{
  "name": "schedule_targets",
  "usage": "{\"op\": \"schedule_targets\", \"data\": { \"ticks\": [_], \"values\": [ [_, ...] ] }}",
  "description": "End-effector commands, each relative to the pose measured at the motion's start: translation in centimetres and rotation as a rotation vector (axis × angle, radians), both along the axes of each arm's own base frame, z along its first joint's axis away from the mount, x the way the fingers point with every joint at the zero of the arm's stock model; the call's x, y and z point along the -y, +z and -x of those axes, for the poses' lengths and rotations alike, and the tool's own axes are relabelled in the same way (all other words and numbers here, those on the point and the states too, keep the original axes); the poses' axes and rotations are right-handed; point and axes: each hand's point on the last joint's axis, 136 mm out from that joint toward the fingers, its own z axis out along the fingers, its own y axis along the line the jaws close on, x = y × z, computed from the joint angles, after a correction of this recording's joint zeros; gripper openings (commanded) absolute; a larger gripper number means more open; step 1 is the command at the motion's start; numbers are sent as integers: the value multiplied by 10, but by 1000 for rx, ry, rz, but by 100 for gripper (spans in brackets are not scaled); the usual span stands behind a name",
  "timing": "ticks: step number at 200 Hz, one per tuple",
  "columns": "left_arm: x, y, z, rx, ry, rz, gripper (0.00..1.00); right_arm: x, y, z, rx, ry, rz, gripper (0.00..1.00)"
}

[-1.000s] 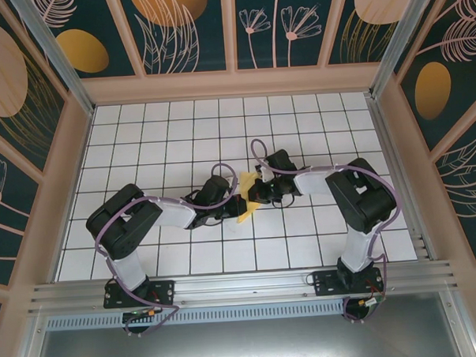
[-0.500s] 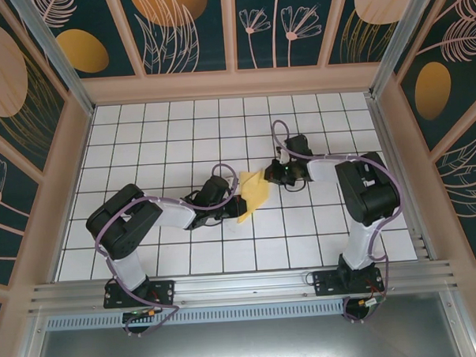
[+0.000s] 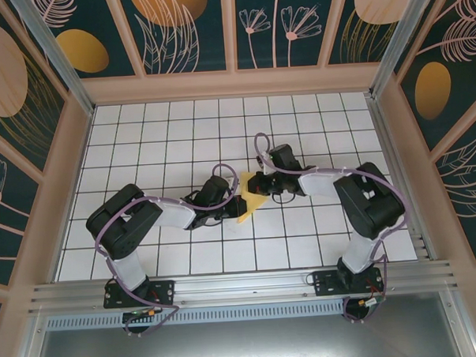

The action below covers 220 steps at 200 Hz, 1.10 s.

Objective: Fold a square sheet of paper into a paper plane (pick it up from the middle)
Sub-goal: Fourth fold the wing at the center of the table.

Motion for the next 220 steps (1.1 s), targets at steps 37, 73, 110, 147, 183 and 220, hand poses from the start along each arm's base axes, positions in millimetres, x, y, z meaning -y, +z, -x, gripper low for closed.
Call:
{"op": "schedule_targets", "data": {
  "ticks": [37,73,110,147,183,220],
  "values": [
    [-41,-58,49,-205,-29,-188,0,15,-22,-32,20,-14,2,3],
    [-44,-62,54,-221,-33,-190,0,48,-28,-77,46,-136,20,3],
    [-43,-62,54,-223,-31,-183,0,66,-20,-114,73,-210,60,2],
    [-41,-61,52,-218,-29,-176,0,68,15,-107,132,-204,30,2],
    [-38,-58,48,-205,-27,-170,0,47,34,-53,143,-141,-22,3],
    [-35,-54,43,-191,-25,-161,0,11,14,-1,40,-54,-55,3]
  ]
}}
